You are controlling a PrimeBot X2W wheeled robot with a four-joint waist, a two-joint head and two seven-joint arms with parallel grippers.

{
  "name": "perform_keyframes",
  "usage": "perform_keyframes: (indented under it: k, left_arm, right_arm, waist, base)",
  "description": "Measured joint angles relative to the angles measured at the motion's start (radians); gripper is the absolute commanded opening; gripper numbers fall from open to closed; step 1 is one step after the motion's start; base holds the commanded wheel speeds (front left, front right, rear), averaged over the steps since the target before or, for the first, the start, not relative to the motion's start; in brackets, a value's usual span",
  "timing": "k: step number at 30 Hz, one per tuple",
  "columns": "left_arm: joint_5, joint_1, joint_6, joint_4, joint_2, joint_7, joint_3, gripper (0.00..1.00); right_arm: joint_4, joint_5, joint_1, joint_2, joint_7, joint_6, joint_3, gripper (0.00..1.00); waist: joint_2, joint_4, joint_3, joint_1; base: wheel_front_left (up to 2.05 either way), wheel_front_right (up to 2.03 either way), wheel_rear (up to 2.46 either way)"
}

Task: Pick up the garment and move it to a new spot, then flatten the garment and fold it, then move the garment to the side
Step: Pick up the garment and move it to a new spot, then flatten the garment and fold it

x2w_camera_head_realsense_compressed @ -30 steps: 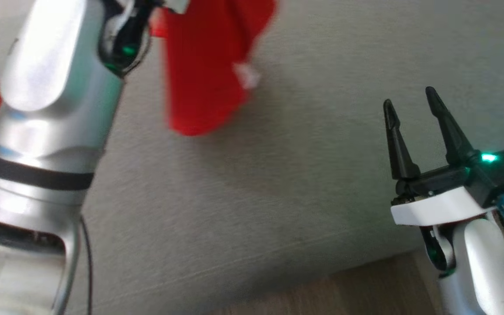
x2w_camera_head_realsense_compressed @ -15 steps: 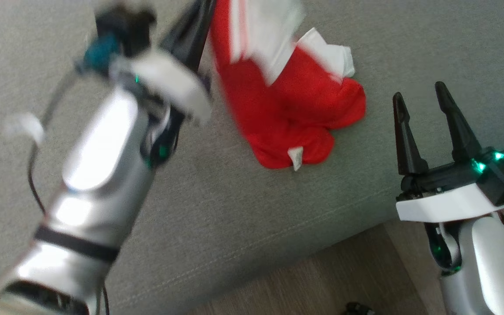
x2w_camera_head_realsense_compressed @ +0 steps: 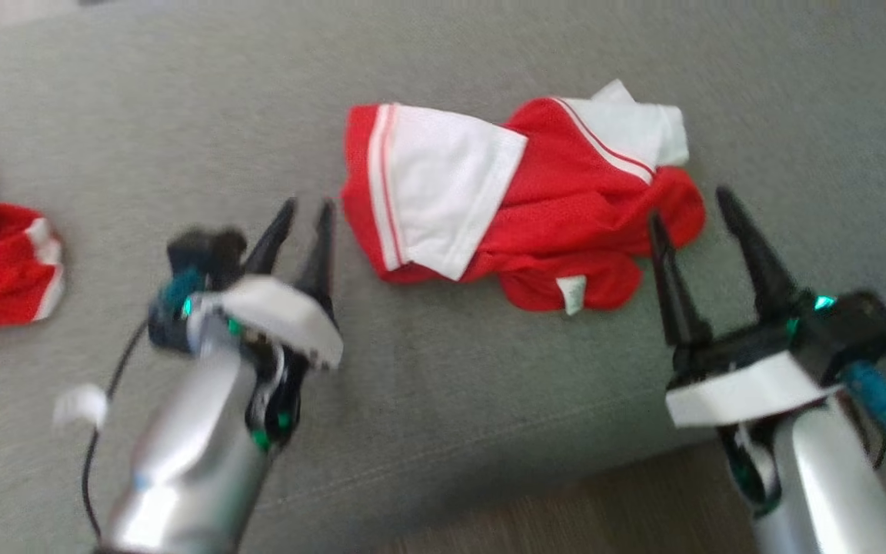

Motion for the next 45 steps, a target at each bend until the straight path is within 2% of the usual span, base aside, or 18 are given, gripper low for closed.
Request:
perform_keyframes:
  k: [3,11,17,28,45]
  left_arm:
    - [0.04,0.116,0.047,-0.113,-0.002,-0.001,0.041,1.0]
    - [0.253,0.413,0.175,-0.472,-0.022,-0.001,0.168,1.0]
    - [0.374,0.567,0.217,-0.597,-0.034,-0.001,0.213,1.0]
    - [0.504,0.675,0.216,-0.647,-0.042,-0.001,0.213,1.0]
    - [0.514,0.73,0.22,-0.65,-0.043,-0.001,0.209,1.0]
  right_arm:
    - [0.028,-0.013,0.048,0.0,0.0,0.0,0.006,1.0]
    - [0.085,-0.017,0.1,0.001,0.0,0.0,0.021,1.0]
    - [0.121,0.032,0.151,0.001,0.0,0.0,0.007,1.0]
    - [0.177,-0.001,0.207,0.002,0.0,0.0,-0.022,1.0]
    - [0.156,-0.061,0.269,0.007,0.0,0.0,-0.045,1.0]
  waist:
    - [0.0,0.036,-0.036,0.0]
    - [0.0,0.125,-0.14,0.0]
    - [0.0,0.163,-0.195,0.0]
    - [0.0,0.199,-0.264,0.0]
    - [0.0,0.192,-0.321,0.0]
  base:
    - [0.0,0.0,0.0]
    - [0.0,0.0,0.0]
    - [0.0,0.0,0.0]
    - [0.0,0.0,0.0]
    - [0.0,0.0,0.0]
